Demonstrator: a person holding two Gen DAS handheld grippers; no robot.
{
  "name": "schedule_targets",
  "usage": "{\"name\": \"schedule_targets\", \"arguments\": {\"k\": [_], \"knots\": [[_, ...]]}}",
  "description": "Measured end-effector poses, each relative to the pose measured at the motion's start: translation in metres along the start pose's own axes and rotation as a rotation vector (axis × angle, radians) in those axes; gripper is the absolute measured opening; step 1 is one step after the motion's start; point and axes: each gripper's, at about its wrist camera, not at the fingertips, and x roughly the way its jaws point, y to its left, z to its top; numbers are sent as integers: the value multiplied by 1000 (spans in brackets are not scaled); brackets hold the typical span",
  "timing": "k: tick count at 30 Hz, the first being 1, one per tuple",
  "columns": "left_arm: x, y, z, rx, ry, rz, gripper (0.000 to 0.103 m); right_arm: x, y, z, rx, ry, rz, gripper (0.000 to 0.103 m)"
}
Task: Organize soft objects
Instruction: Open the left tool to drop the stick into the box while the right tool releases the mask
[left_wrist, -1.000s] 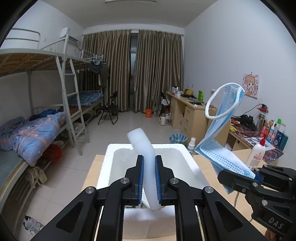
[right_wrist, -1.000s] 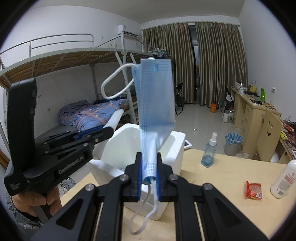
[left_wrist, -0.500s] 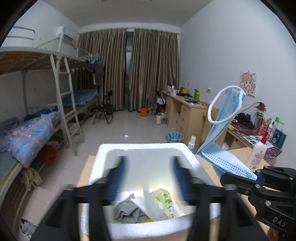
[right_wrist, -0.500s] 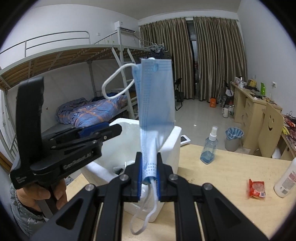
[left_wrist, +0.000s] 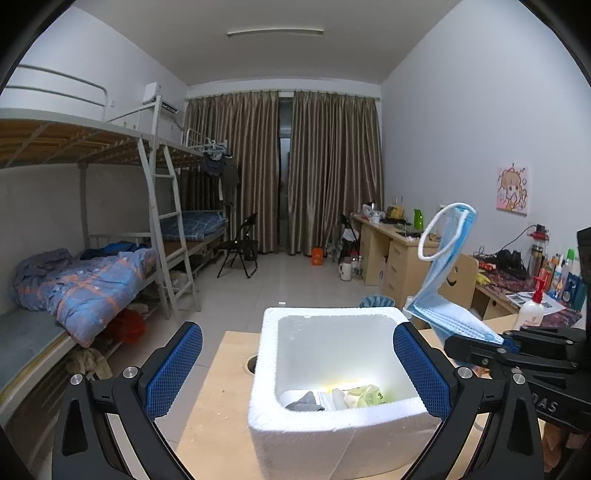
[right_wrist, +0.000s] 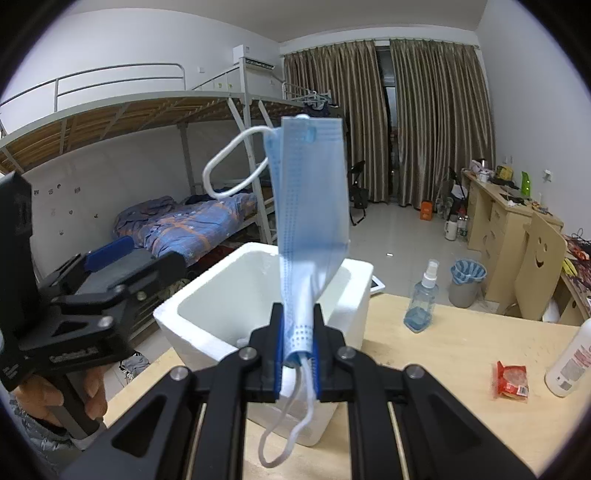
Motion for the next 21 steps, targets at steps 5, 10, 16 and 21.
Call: {"name": "schedule_targets", "arguments": {"k": [5, 10, 16, 21], "knots": [[-11, 7, -4, 7, -11, 13, 103, 10, 5, 5, -11, -3, 8, 15], [-17, 13, -7, -3, -10, 34, 103, 26, 8, 11, -24, 10, 2, 15], [-19, 17, -11, -5, -7, 42, 103, 43, 11, 18, -34, 32, 0, 15], [-15, 22, -13, -19, -3, 49, 103, 61, 11, 18, -40, 61, -5, 15]]}}
